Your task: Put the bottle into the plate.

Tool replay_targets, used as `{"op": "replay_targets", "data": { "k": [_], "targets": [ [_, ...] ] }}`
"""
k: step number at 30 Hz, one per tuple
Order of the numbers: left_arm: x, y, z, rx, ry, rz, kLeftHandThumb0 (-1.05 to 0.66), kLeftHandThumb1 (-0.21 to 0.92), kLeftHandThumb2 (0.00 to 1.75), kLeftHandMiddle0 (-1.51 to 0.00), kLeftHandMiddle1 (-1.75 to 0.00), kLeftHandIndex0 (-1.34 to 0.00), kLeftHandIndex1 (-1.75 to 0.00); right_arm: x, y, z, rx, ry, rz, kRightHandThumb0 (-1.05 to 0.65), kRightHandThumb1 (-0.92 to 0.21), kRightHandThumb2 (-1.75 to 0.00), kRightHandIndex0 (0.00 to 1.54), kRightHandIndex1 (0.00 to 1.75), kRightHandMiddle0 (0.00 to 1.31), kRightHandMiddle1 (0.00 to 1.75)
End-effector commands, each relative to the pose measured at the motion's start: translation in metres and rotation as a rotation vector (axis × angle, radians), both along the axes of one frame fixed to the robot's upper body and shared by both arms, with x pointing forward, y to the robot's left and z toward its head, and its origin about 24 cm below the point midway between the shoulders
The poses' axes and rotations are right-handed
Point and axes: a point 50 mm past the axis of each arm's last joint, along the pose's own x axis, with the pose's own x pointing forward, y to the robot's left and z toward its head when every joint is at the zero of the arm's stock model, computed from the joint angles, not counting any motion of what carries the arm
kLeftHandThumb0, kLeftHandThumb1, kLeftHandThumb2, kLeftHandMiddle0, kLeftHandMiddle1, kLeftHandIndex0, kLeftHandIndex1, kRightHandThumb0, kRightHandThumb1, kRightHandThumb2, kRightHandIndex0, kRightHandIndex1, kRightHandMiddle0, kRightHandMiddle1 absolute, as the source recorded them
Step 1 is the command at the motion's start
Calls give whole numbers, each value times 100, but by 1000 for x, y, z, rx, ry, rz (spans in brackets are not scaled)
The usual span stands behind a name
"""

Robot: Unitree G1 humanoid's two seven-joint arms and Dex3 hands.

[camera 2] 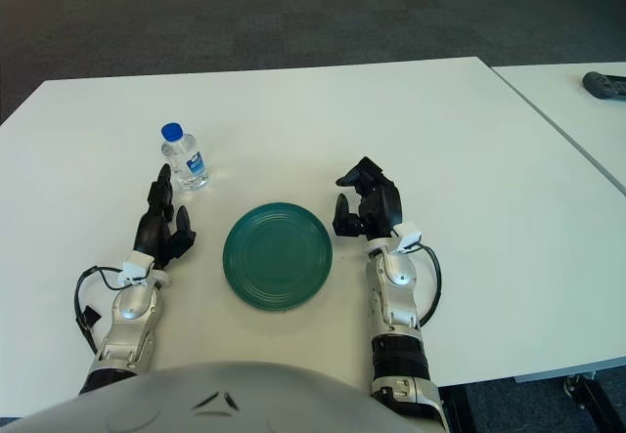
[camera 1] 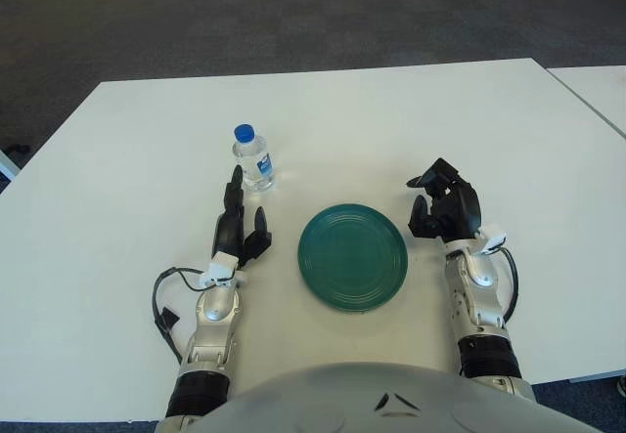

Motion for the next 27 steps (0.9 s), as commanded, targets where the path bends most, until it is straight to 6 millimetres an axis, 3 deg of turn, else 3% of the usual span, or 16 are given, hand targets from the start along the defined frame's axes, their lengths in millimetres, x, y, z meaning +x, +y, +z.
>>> {"op": "replay_targets", "data": {
  "k": [1, 27],
  "targets": [
    [0, 2, -7, 17, 45, 9, -105, 92, 74, 0, 0, 0, 0, 4, 0, 6, 8, -25, -7, -1, -4, -154, 75, 175, 79, 147],
    [17, -12, -9, -29, 118, 119, -105, 92, 74, 0, 0, 0, 0, 8, -19, 5, 67, -16, -31, -1, -4, -158, 77, 175, 72, 157]
  ]
}}
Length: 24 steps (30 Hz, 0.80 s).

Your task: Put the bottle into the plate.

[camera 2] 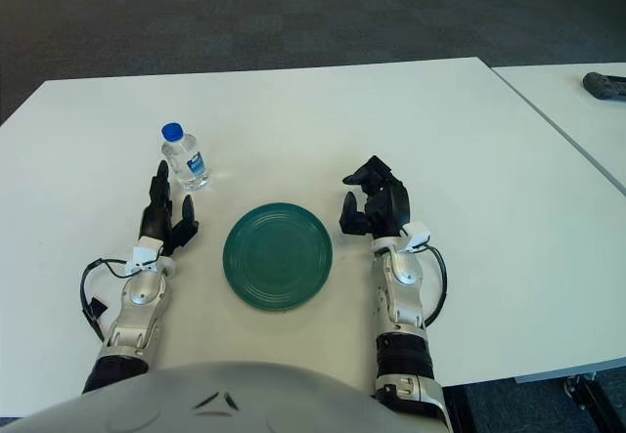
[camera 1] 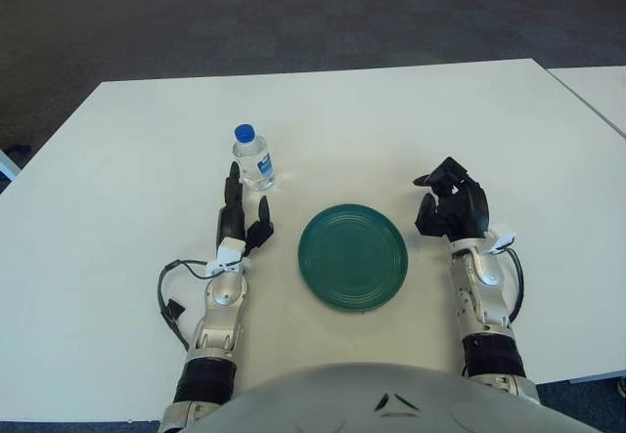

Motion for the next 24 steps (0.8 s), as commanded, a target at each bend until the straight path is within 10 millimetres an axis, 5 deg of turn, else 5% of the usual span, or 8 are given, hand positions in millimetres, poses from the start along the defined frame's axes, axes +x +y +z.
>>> {"op": "replay_targets", "data": {
  "k": [1, 13, 24],
  "targets": [
    [0, -4, -10, -22, 57, 12, -105, 92, 74, 0, 0, 0, 0, 5, -5, 2, 21, -9, -4, -1, -4, -158, 77, 175, 71, 157],
    [12, -7, -9, -173, -23, 97, -98, 92, 68, -2, -1, -5, -3, 4, -15, 4, 10, 4, -27, -1, -2, -157, 78, 175, 78, 149],
    [17, -4, -10, -229, -98, 199, -92, 92, 75, -14, -2, 0, -43, 5, -17, 7, 0, -1, -30, -1, -1, -156, 78, 175, 83, 143]
  ]
}}
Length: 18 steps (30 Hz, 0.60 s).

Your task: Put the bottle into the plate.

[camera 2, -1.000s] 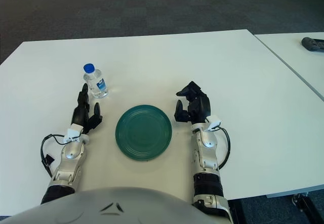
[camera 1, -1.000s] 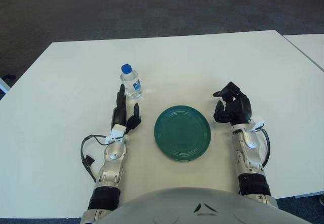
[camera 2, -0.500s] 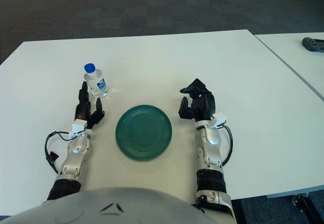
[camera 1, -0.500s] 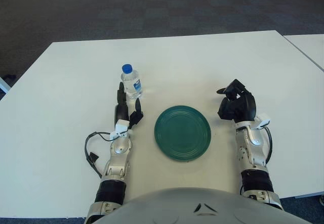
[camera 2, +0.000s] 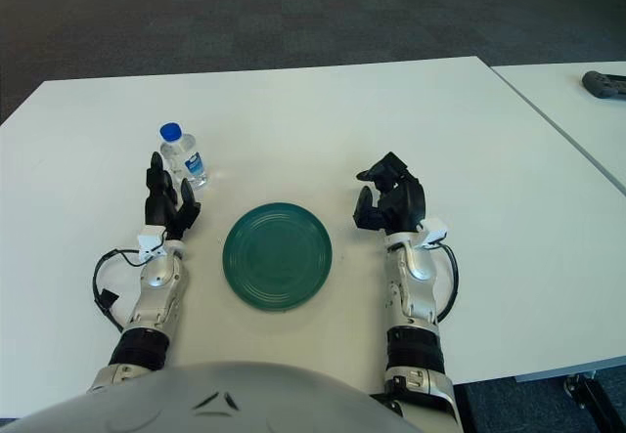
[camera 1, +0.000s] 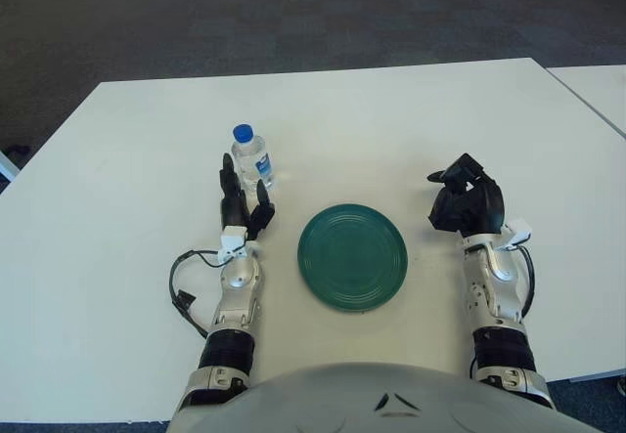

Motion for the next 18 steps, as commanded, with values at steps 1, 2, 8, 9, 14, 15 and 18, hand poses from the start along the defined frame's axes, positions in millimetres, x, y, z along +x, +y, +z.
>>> {"op": "replay_targets", "data": {
  "k": [1, 2, 8, 9, 14, 15, 18],
  "targets": [
    [-2, 0, -8, -27, 32, 52, -92, 92, 76, -14, -2, 0, -45, 3, -2, 5, -8, -14, -2, -1, -1, -156, 78, 175, 83, 143],
    [-2, 0, -8, -31, 32, 62, -91, 92, 76, -15, -2, 0, -45, 3, -3, 5, -8, -15, -2, -1, -1, -156, 78, 175, 83, 143],
    [2, 3, -6, -52, 35, 89, -90, 92, 78, -16, -2, 0, -46, 3, -4, 6, -4, -27, 4, -1, -2, -156, 78, 175, 81, 144],
    [3, 3, -5, -50, 35, 88, -90, 92, 77, -16, -2, 0, -46, 3, -4, 6, -3, -28, 5, -1, -2, -156, 78, 175, 81, 144],
    [8, 4, -1, -33, 31, 76, -89, 92, 72, -15, -1, 0, -43, 3, -4, 6, -1, -27, 7, -1, -2, -155, 78, 175, 80, 144],
    [9, 4, 0, -29, 30, 73, -88, 92, 69, -16, -1, 0, -44, 3, -4, 5, 0, -27, 7, -1, -3, -155, 78, 175, 80, 144],
    [11, 3, 3, -23, 25, 66, -86, 92, 61, -16, -1, 0, -45, 3, -4, 5, 2, -28, 7, -1, -3, -154, 78, 175, 79, 145]
  ]
}}
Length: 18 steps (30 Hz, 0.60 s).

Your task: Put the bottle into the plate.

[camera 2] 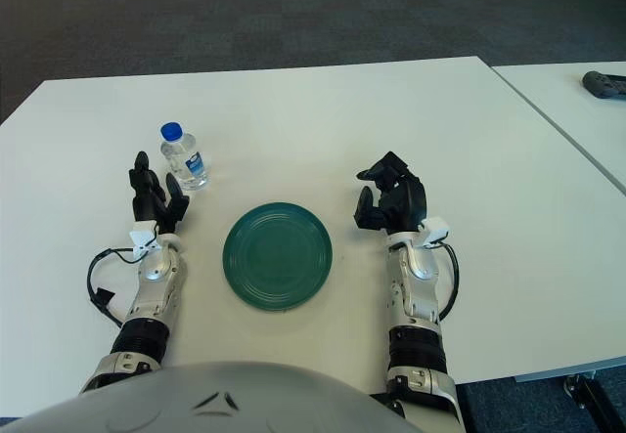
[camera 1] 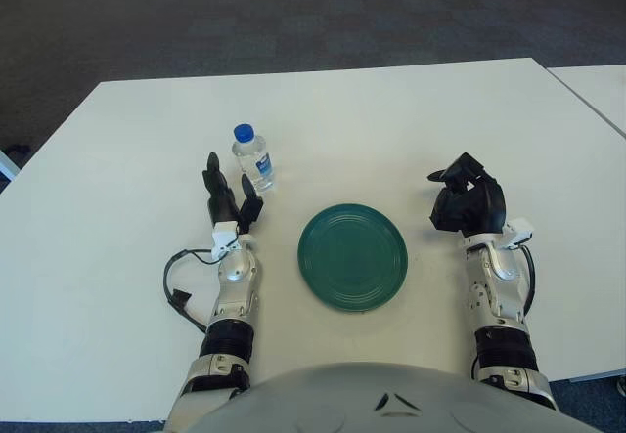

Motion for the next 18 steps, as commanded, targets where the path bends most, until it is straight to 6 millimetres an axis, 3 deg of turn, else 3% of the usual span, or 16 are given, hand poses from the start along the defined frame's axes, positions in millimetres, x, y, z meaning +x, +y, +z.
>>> {"op": "replay_targets", "data": {
  "k": [1, 10, 18],
  "targets": [
    [7, -4, 5, -4, -1, -8, -86, 92, 57, -16, -1, 0, -45, 3, -1, 4, 8, -24, 2, -1, -3, -154, 78, 175, 78, 145],
    [11, -7, 12, -41, 12, -27, -87, 92, 27, -16, -1, 0, -47, 3, -1, 5, 11, -34, 1, -1, -2, -157, 81, 175, 77, 147],
    [12, -7, 15, -45, 30, -22, -89, 92, 16, -18, -1, 0, -49, 1, 3, 6, 16, -40, 10, -1, -1, -158, 82, 175, 76, 149]
  ]
}}
